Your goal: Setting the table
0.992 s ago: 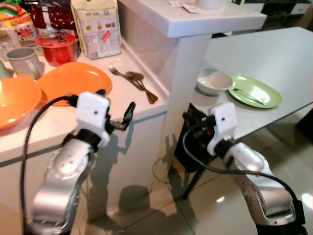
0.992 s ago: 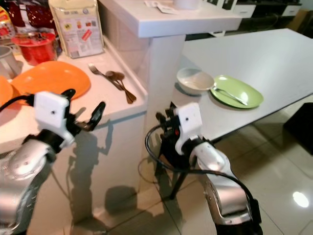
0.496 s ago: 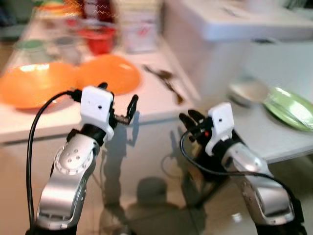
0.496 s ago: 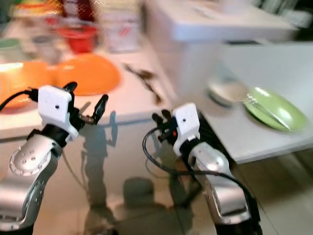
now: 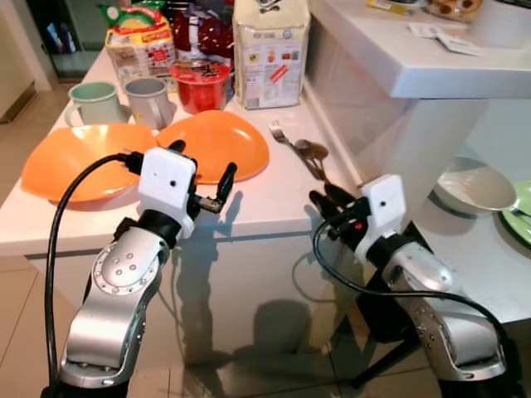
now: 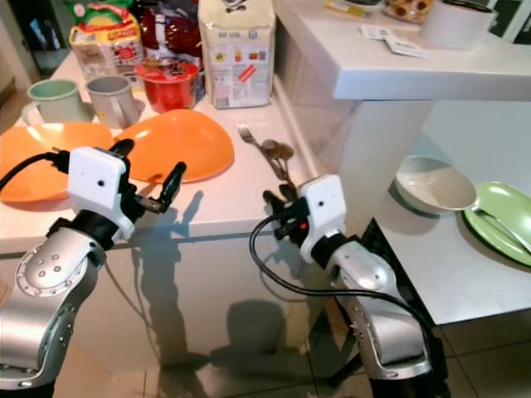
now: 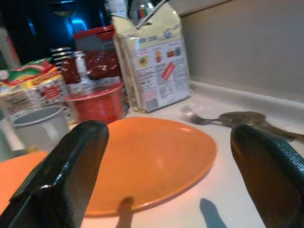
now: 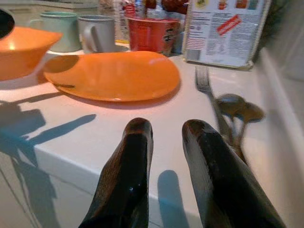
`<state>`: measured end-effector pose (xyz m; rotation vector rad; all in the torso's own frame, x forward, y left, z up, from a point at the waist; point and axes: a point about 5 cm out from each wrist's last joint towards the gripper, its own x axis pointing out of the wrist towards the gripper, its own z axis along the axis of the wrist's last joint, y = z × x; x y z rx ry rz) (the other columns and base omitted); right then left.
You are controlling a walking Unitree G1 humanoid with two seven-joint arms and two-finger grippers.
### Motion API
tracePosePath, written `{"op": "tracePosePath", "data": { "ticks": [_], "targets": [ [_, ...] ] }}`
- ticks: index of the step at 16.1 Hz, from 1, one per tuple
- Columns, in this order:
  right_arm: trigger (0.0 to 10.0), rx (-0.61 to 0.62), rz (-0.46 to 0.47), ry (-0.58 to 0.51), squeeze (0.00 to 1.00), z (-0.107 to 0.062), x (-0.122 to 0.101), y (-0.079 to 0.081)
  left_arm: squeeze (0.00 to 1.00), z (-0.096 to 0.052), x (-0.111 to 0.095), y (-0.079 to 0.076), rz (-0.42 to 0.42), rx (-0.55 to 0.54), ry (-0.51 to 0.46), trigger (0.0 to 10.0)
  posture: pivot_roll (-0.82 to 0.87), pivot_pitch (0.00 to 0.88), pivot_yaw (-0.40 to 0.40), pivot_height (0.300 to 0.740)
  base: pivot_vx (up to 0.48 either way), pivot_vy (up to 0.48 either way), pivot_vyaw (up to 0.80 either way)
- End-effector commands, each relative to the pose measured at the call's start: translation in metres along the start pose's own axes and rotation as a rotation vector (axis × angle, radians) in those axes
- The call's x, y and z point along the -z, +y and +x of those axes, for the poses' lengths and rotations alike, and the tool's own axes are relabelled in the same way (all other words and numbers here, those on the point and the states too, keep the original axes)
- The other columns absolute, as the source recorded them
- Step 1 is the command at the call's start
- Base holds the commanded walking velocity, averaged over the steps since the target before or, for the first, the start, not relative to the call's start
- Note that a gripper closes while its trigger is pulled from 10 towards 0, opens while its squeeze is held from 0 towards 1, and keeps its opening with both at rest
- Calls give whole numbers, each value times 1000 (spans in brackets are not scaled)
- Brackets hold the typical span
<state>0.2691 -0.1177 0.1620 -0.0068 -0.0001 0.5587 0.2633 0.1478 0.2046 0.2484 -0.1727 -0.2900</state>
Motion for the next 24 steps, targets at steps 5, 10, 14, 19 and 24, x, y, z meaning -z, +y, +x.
{"op": "tracePosePath", "data": {
  "ticks": [5,10,14,19,24],
  "targets": [
    [10000,40,65,41,1000,2,-1,-4,0,0,-6,-12,47,161,-23,10000,55,0,-47,740,0,0,0],
    [10000,118,66,98,1000,30,-7,-10,0,-2,-8,-17,43,281,-23,10000,53,0,-34,740,0,0,0],
    [10000,308,11,213,1000,60,-3,-37,0,-2,-7,-20,41,326,-10,10000,57,0,-33,740,0,0,0],
    [10000,407,-7,251,1000,87,-6,-63,0,-2,-6,-21,36,328,3,10000,61,0,-32,740,0,0,0],
    [10000,448,36,329,0,99,-5,-84,0,0,-8,-21,35,323,6,10000,69,0,-37,740,0,0,0]
  ]
}}
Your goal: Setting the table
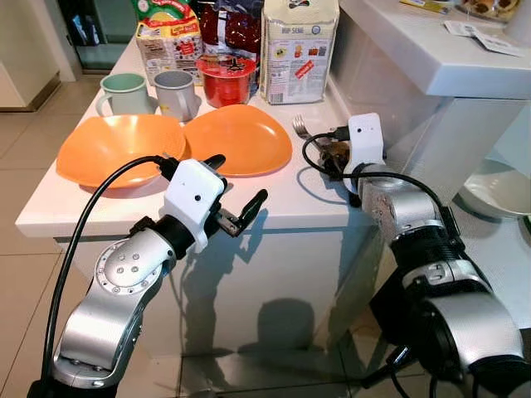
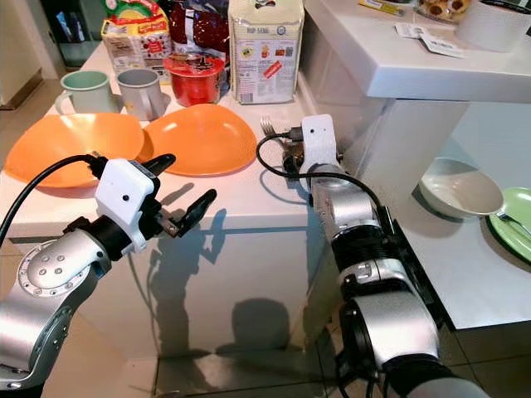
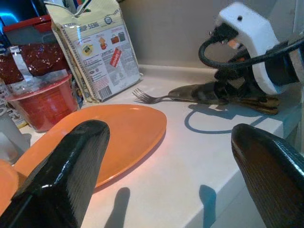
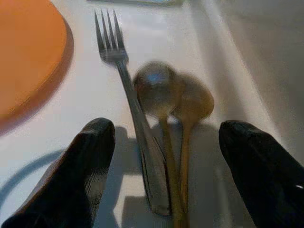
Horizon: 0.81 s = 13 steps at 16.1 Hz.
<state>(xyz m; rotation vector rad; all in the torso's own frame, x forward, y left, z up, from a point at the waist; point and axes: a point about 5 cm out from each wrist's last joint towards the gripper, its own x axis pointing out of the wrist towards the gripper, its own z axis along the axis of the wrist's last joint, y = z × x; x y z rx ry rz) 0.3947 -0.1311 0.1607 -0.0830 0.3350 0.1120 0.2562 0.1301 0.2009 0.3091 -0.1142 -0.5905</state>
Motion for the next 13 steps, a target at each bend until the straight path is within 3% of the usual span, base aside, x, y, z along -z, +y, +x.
{"op": "tracePosePath", "data": {
  "ticks": [1,4,5,6,13],
  "targets": [
    [10000,3,38,-2,0,1,-5,-7,0,2,-6,-1,8,14,-17,10000,69,0,-37,740,0,0,0],
    [10000,-5,98,52,0,4,5,-8,0,2,-6,-1,7,17,-17,10000,66,0,-34,740,0,0,0],
    [3922,-12,124,65,0,4,8,-7,0,3,-7,-1,7,20,-18,10000,63,0,-28,740,0,0,0],
    [0,-13,134,69,0,5,8,-8,0,3,-7,-1,7,22,-19,10000,62,0,-27,740,0,0,0],
    [0,-12,137,64,0,7,5,-8,0,3,-8,0,7,25,-22,10000,64,0,-26,740,0,0,0]
  ]
}}
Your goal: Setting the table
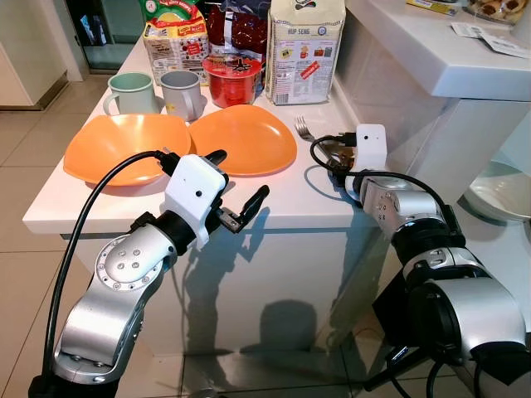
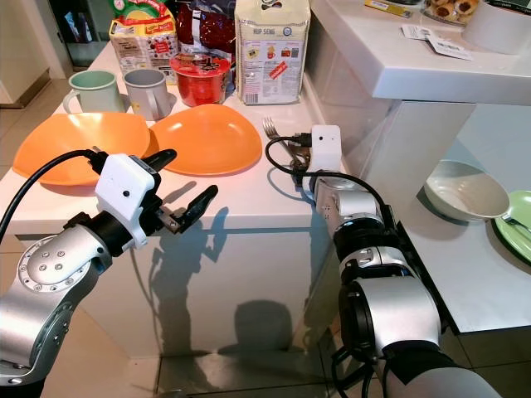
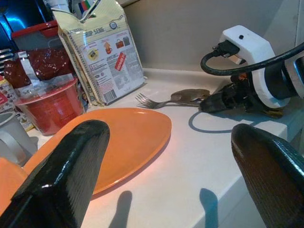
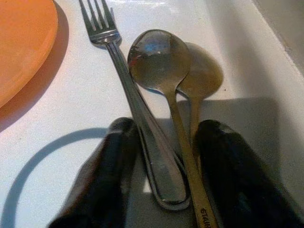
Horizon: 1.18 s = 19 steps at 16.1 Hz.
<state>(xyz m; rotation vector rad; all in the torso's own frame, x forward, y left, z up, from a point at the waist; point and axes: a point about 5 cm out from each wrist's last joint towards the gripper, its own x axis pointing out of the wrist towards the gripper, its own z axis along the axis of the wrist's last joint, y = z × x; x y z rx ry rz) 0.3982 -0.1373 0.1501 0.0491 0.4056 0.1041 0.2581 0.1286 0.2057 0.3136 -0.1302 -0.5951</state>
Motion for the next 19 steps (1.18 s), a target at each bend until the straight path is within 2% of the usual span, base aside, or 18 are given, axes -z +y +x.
{"op": "tracePosePath", "data": {
  "ticks": [1,9,11,12,14,19],
  "targets": [
    [0,6,3,-1,0,0,-5,-2,0,1,-3,-2,-2,21,-8,10000,64,0,-26,740,0,0,0],
    [0,39,1,-47,0,0,-11,-6,0,1,-3,-1,1,9,-10,10000,63,0,-28,740,0,0,0],
    [0,39,-34,-93,0,-1,-20,-3,0,1,-3,0,3,5,-11,10000,64,0,-29,740,0,0,0],
    [0,54,-92,-160,0,-3,-32,-1,0,1,-3,2,7,-5,-14,10000,64,0,-29,740,0,0,0],
    [0,89,-165,-208,0,-5,-40,0,0,1,-4,3,11,-11,-16,10000,64,0,-27,740,0,0,0],
    [0,118,-275,-236,0,-6,-38,4,0,2,-4,3,13,-13,-18,10000,64,0,-25,740,0,0,0]
  ]
}}
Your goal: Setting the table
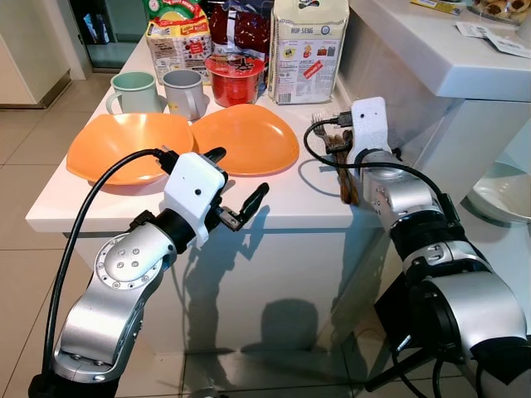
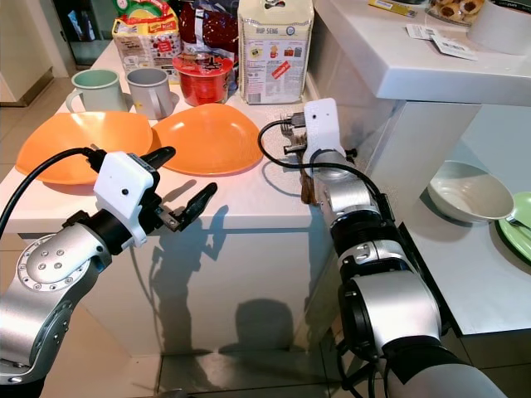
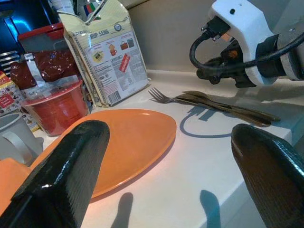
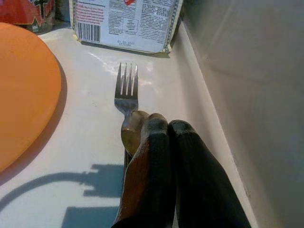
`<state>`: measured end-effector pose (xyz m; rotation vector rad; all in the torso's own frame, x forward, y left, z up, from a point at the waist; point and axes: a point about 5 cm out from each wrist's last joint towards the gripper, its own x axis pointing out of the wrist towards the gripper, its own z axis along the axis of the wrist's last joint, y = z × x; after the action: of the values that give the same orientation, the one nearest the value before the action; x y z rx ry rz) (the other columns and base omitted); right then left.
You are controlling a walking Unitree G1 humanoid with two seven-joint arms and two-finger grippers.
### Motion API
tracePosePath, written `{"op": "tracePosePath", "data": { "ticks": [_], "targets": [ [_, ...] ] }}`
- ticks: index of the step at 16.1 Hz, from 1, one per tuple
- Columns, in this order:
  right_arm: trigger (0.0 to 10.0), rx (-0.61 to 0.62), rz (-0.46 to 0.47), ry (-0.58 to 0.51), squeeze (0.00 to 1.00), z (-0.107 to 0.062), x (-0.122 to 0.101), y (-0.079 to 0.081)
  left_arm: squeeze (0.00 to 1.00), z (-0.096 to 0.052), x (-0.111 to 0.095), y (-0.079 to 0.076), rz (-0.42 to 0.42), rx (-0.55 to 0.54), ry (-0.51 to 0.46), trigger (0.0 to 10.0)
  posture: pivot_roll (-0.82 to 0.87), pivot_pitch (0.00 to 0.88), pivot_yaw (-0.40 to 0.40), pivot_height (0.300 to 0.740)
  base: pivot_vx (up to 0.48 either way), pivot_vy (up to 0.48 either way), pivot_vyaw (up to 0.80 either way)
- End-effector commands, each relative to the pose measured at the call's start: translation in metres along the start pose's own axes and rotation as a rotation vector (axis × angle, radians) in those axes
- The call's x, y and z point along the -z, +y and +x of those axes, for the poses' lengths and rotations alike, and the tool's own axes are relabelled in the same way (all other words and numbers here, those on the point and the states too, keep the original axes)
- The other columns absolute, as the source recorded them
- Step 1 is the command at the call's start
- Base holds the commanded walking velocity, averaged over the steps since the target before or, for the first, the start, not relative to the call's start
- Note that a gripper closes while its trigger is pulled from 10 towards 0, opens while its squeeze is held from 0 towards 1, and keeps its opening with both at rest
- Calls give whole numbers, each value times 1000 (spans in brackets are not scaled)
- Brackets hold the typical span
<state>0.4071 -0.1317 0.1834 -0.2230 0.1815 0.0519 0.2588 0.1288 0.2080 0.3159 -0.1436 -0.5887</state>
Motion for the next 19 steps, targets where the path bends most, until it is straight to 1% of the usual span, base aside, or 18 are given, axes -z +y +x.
{"op": "tracePosePath", "data": {
  "ticks": [1,3,5,7,9,10,11,13,14,15,16,17,18,19],
  "targets": [
    [0,11,-42,-34,0,-2,-3,0,0,2,-2,2,8,-8,-7,10000,64,0,-25,740,0,0,0],
    [0,-6,-52,-43,0,-3,-4,6,0,2,-2,2,8,-8,-6,10000,63,0,-22,740,0,0,0],
    [0,-32,-79,-61,0,-5,-3,17,0,2,-2,2,9,-8,-7,10000,62,0,-21,740,0,0,0],
    [0,-30,-179,-121,0,-9,-6,31,0,2,-3,3,9,-12,-10,10000,63,0,-21,740,0,0,0],
    [0,-11,-228,-155,0,-12,-8,34,0,2,-3,3,9,-13,-11,10000,66,0,-24,740,0,0,0],
    [0,19,-285,-223,0,-15,-14,37,0,2,-3,3,8,-16,-13,10000,66,0,-25,740,0,0,0],
    [0,34,-301,-282,0,-19,-18,41,0,1,-3,3,6,-19,-14,10000,67,0,-27,740,0,0,0],
    [0,60,-283,-324,0,-23,-18,42,0,1,-3,3,3,-20,-15,10000,69,0,-29,740,0,0,0],
    [0,85,-204,-311,0,-26,-11,40,0,0,-3,2,2,-21,-14,10000,70,0,-32,740,0,0,0],
    [0,89,-159,-300,0,-26,-9,39,0,0,-3,2,2,-21,-14,10000,70,0,-32,740,0,0,0],
    [4863,80,-79,-279,0,-28,-3,37,0,-1,-3,2,2,-21,-13,10000,71,0,-34,740,0,0,0],
    [10000,50,-9,-263,251,-30,0,37,0,-1,-3,2,3,-22,-12,10000,70,0,-33,740,0,0,0],
    [10000,27,13,-251,1000,-31,2,38,0,-1,-3,2,3,-22,-11,10000,69,0,-33,740,0,0,0],
    [10000,-6,40,-191,1000,-33,7,42,0,-1,-3,2,3,-19,-11,10000,65,0,-30,740,0,0,0]
  ]
}}
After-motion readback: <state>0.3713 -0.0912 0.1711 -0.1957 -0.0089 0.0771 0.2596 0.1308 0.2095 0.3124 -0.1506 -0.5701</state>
